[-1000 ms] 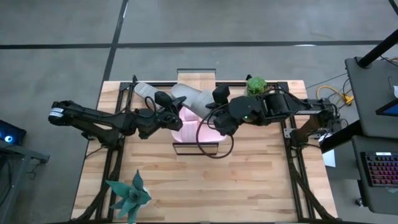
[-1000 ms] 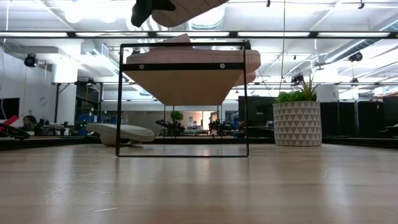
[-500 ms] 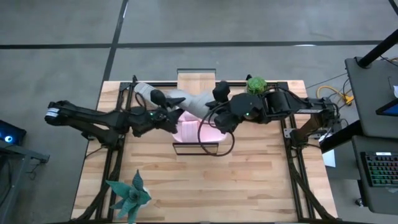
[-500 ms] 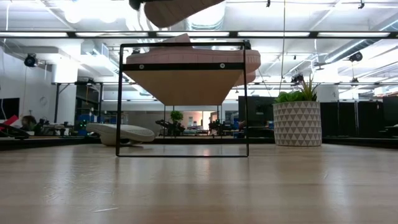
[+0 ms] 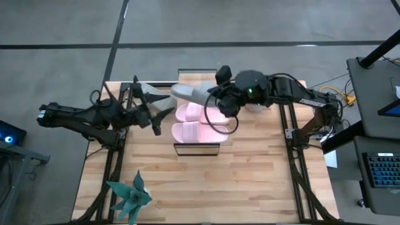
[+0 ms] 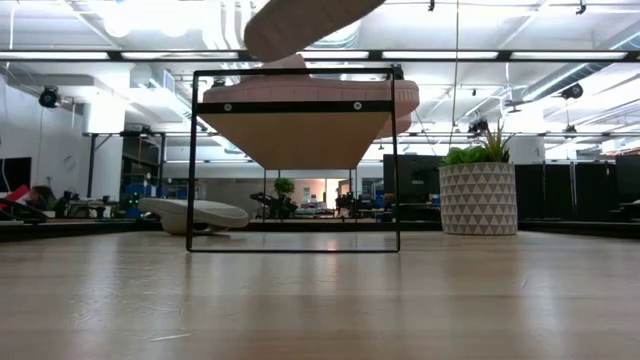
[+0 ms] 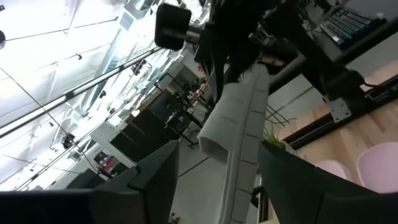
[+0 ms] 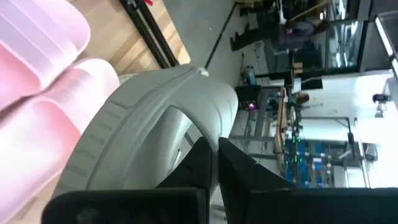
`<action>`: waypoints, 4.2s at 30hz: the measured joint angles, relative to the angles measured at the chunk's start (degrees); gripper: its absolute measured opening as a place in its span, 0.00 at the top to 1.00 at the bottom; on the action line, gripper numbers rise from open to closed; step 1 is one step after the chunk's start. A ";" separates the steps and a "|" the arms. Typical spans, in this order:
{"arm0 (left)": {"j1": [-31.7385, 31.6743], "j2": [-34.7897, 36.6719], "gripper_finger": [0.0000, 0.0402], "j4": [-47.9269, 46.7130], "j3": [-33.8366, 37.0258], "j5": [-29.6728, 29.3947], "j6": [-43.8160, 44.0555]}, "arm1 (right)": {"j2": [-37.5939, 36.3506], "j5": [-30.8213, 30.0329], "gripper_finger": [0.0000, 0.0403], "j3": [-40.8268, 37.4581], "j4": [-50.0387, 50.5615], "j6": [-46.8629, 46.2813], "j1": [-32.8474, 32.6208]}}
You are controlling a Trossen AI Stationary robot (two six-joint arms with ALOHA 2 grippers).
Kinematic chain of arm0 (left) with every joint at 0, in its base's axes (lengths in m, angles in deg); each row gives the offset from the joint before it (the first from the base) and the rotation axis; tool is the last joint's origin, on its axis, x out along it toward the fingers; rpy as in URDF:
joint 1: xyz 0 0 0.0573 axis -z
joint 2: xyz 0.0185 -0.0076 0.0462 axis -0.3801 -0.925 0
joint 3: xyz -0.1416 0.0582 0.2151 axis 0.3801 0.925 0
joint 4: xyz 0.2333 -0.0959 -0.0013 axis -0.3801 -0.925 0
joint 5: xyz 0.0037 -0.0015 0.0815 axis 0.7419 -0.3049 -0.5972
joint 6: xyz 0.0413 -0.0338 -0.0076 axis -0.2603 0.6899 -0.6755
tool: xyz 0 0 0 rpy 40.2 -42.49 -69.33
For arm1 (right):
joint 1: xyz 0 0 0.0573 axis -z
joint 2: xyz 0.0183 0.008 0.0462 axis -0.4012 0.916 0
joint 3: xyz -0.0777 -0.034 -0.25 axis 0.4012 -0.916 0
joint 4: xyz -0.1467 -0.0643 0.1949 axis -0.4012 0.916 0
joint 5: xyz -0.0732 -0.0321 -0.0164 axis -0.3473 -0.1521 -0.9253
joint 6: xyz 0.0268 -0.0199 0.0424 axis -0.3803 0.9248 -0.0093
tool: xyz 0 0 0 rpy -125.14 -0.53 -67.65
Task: Pick and place slides into the shelf
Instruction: Put the bottom gray slipper on the shelf
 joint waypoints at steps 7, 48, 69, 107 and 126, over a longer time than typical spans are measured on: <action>-0.04 3.33 0.49 -1.55 2.23 -0.16 3.08 | -0.19 10.03 0.98 -4.67 -7.01 8.59 6.26; -0.94 0.85 0.49 -0.85 8.25 -6.59 2.54 | -15.10 44.28 0.98 -23.68 -18.94 11.18 17.56; -0.96 -6.81 0.84 4.63 7.97 -7.29 -9.51 | -13.51 44.84 0.98 -23.74 -21.70 7.50 16.82; -0.96 -5.29 0.92 7.34 7.86 -18.07 -19.62 | -13.29 27.63 0.53 -12.49 2.84 -8.58 12.98; -1.14 -6.80 0.92 8.70 7.84 -19.11 -18.27 | -11.01 20.18 0.54 -12.70 -3.10 -3.56 10.74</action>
